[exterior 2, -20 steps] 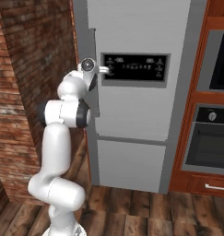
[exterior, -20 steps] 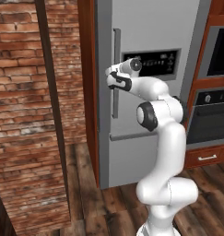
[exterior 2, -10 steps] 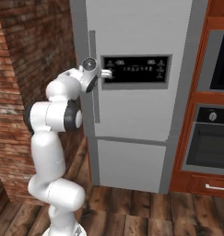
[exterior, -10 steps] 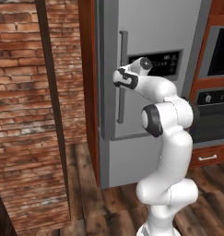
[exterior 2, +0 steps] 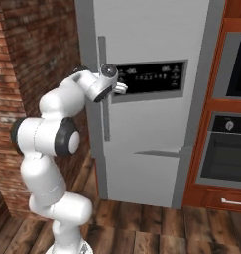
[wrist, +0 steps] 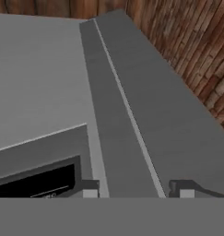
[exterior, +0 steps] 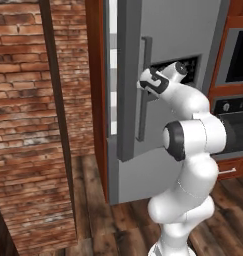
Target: Place one of the steaks on the plate and the other in the bowl. Then place the bowl in the fridge.
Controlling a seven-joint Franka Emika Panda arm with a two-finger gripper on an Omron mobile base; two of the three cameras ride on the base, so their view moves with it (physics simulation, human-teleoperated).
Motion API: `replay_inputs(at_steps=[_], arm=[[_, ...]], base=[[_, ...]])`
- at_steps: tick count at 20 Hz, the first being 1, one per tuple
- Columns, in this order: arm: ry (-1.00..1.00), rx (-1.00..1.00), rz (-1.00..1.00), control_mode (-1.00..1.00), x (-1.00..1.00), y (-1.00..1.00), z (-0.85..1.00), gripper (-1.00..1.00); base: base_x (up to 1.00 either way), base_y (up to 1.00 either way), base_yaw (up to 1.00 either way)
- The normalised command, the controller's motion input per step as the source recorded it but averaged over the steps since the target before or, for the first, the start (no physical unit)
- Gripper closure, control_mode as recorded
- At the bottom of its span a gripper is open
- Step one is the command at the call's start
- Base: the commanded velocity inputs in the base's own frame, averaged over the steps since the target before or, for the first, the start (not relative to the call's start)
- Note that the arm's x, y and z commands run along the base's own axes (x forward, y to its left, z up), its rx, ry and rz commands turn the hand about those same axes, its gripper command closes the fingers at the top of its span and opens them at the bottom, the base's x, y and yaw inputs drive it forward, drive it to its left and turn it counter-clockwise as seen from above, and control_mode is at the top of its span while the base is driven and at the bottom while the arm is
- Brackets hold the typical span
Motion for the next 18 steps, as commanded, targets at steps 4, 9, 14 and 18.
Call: replay_inputs(at_steps=[4, 9, 14, 18], arm=[[0.12, 0.1, 0.08, -1.0, -0.72, -0.89, 0.46, 1.0], [0.02, 0.08, 0.09, -1.0, -0.81, -0.93, 0.34, 1.0], [-0.02, 0.13, 0.09, -1.0, -0.74, -1.0, 0.09, 1.0], [-0.08, 0.04, 0.07, -1.0, -0.34, -0.62, 0.01, 1.0]], base=[[0.0, 0.0, 0.0], [0.0, 0.0, 0.0], [0.0, 0.0, 0.0], [0.0, 0.0, 0.0]])
